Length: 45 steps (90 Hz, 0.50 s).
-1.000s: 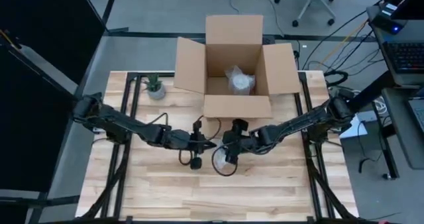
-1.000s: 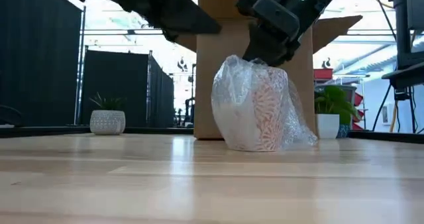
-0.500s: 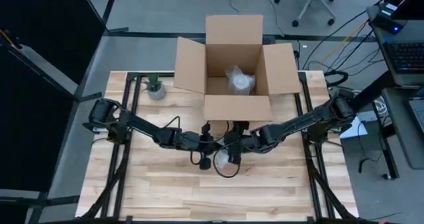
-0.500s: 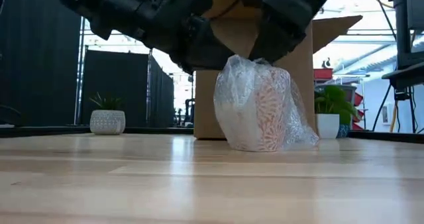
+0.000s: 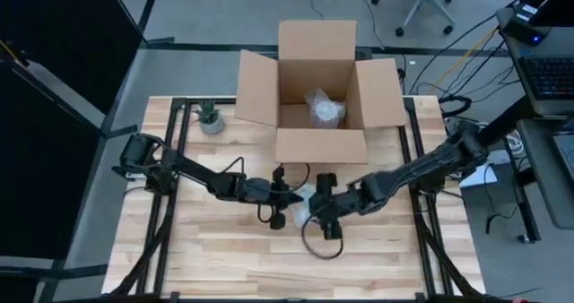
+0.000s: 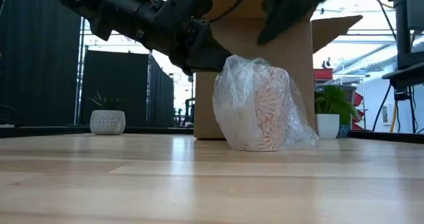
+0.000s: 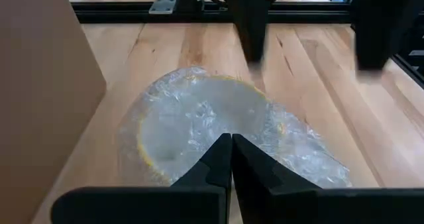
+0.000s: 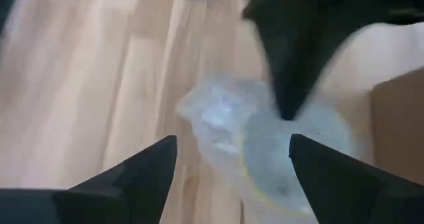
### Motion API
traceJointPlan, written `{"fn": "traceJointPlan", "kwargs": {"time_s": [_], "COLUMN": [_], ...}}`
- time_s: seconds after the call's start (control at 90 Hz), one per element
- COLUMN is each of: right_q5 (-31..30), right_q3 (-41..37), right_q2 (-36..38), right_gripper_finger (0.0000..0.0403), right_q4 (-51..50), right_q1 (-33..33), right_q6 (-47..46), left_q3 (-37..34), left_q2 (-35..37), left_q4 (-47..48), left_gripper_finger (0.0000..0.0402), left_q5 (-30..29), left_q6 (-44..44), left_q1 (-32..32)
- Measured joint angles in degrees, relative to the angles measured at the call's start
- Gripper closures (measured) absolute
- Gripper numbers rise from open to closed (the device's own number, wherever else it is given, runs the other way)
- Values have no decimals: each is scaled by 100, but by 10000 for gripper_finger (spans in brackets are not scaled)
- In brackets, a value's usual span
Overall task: Wrap mug
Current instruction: Put the wrapped orange patterned mug into the card board box
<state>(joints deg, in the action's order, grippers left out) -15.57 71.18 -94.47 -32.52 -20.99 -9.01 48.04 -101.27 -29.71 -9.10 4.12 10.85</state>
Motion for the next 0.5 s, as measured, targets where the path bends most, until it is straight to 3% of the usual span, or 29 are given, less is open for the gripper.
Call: {"fn": "traceJointPlan", "kwargs": {"time_s": [0.189,0.344,0.5], "right_q5": [-204,426,498], "right_q3": [25,56,65], "right_q2": [-718,-1118,-1358], "right_gripper_finger": [124,124,124], "right_q4": [24,185,206], "right_q1": [320,463,454], "right_q6": [5,-62,62], "left_q3": [-5,-6,-7], "left_q2": [-2,-2,-6], "left_q4": [-2,30,22], "left_gripper_finger": [402,402,402], "left_q5": [-38,-34,2], "left_q6": [-1,-2,-2], "left_q1": [-3,1,5]}}
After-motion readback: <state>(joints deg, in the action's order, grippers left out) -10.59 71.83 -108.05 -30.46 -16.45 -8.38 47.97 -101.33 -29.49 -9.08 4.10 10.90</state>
